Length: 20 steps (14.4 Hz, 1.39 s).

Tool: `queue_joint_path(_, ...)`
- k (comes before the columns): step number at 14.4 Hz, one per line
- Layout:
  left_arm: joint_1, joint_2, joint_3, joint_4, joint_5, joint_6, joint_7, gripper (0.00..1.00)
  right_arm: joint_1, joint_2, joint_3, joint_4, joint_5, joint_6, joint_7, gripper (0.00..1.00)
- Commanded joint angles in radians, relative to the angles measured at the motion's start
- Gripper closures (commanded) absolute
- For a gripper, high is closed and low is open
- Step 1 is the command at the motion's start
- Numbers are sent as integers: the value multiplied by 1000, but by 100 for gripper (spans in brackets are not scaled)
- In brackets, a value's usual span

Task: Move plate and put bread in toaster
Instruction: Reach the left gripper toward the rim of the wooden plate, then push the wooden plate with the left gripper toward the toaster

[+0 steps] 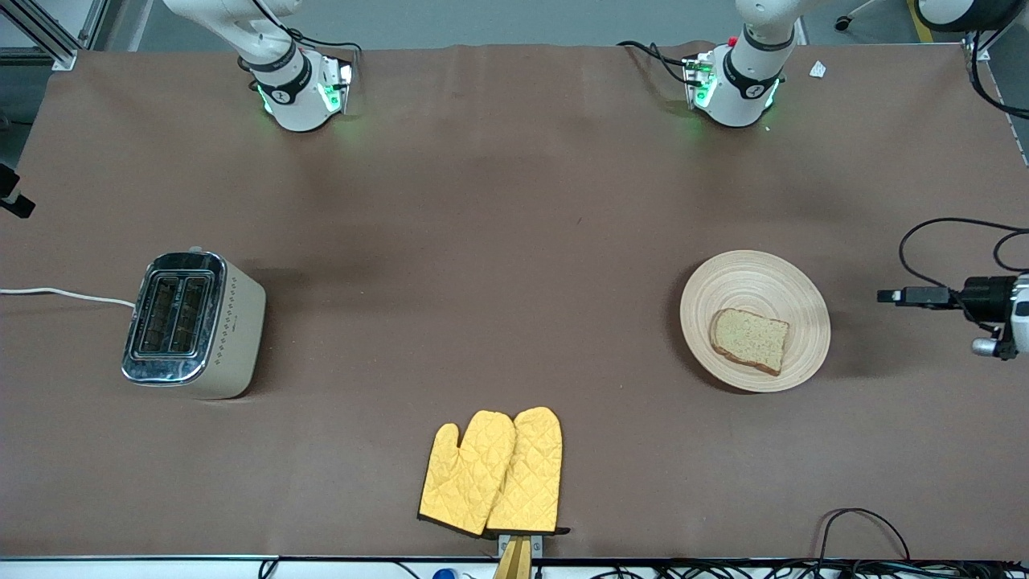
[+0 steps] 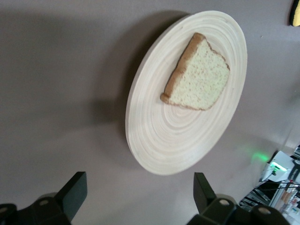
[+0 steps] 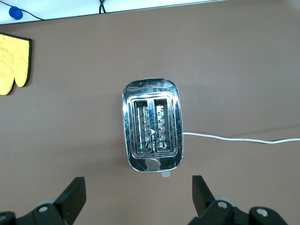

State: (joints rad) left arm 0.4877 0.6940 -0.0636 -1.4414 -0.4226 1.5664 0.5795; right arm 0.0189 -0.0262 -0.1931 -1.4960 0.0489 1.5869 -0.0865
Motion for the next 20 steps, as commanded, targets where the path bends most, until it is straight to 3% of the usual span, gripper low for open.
queue_joint_path(1,-8,42,-27,16,-36,59,65,0,-7,0,8,8,-14,-5,-6,0)
queue_joint_path(11,-37,177,-33,19,-150,90,148,0,-7,0,8,8,-11,-8,-6,0)
queue_joint_path(14,-31,197,-36,19,-175,81,151,8,-5,0,8,8,-10,-8,-6,0)
queue_joint_path(16,-28,210,-36,19,-188,81,157,20,-5,0,8,8,-9,-8,-6,0)
queue_joint_path(17,-25,211,-36,19,-188,81,158,32,-4,0,8,8,-9,-8,-6,0)
queue_joint_path(20,-20,208,-36,21,-193,80,157,90,-4,0,8,8,-9,-8,-6,0)
